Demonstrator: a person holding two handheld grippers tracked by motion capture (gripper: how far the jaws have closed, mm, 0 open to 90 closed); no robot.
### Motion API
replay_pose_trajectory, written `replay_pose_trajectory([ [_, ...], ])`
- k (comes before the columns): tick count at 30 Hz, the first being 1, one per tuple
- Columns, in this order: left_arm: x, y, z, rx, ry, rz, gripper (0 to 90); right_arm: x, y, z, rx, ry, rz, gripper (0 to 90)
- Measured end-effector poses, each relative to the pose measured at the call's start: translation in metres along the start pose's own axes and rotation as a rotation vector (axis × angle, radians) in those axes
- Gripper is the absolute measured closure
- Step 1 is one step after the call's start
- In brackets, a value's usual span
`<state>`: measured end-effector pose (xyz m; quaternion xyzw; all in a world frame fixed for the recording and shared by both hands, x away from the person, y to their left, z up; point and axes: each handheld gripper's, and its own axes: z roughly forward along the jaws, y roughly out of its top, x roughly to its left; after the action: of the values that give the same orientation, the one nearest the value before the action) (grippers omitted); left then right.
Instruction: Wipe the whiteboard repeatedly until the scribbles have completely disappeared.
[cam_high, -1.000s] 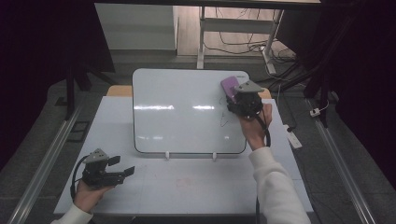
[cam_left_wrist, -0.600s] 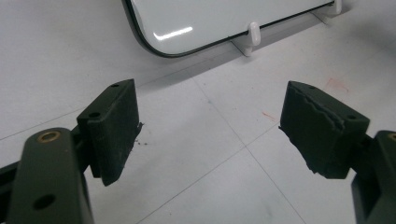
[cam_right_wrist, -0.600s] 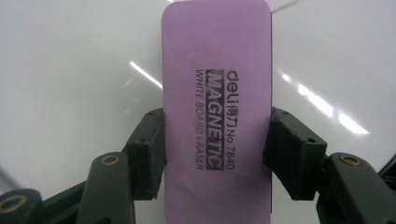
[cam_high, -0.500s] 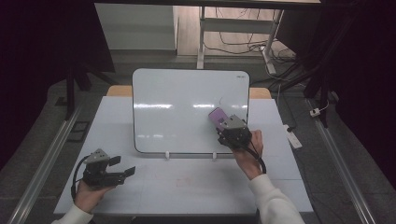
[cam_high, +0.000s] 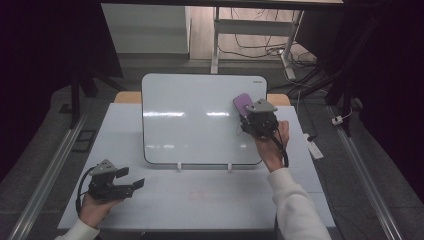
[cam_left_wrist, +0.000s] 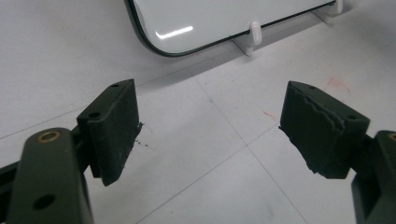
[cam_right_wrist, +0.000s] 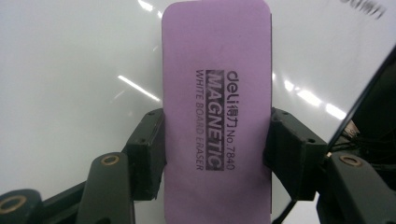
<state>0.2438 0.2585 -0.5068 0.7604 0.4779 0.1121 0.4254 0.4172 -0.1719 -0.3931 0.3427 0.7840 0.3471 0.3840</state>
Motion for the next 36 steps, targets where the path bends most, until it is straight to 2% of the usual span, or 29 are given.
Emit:
replay_pose_trajectory([
  [4, 0.0, 0.0, 0.0, 0.002, 0.0, 0.001, 20.3, 0.005, 0.001, -0.001, 0.02, -0.001, -0.025, 41.5],
  [7, 0.0, 0.0, 0.001, 0.003, 0.0, 0.002, 20.2, 0.02, -0.009, -0.002, 0.045, 0.016, -0.081, 41.6],
  [11, -0.001, 0.0, 0.001, 0.003, 0.002, 0.003, 20.2, 0.04, -0.024, -0.006, 0.075, 0.045, -0.133, 41.6],
  [13, -0.001, 0.0, 0.001, 0.003, 0.002, 0.004, 20.3, 0.046, -0.029, -0.007, 0.083, 0.046, -0.163, 41.6],
  [15, -0.002, 0.0, 0.002, 0.005, 0.001, 0.004, 20.3, 0.043, -0.028, -0.008, 0.089, 0.054, -0.145, 41.6],
  [19, -0.003, 0.0, 0.001, 0.003, 0.001, 0.007, 20.2, 0.03, -0.016, -0.006, 0.083, 0.019, -0.108, 41.6],
  [23, -0.001, 0.0, 0.001, 0.004, 0.001, 0.004, 20.2, 0.015, -0.005, -0.003, 0.066, 0.006, -0.062, 41.5],
  [26, 0.0, 0.0, 0.001, 0.005, 0.0, 0.007, 20.2, 0.009, -0.001, -0.002, 0.056, 0.0, -0.035, 41.5],
  [31, 0.0, 0.0, 0.0, 0.001, 0.0, 0.004, 20.2, 0.011, -0.005, -0.003, 0.037, -0.004, -0.026, 41.5],
  [36, -0.001, 0.0, 0.001, 0.004, -0.003, 0.005, 20.2, 0.03, -0.021, -0.005, 0.055, 0.019, -0.082, 41.6],
])
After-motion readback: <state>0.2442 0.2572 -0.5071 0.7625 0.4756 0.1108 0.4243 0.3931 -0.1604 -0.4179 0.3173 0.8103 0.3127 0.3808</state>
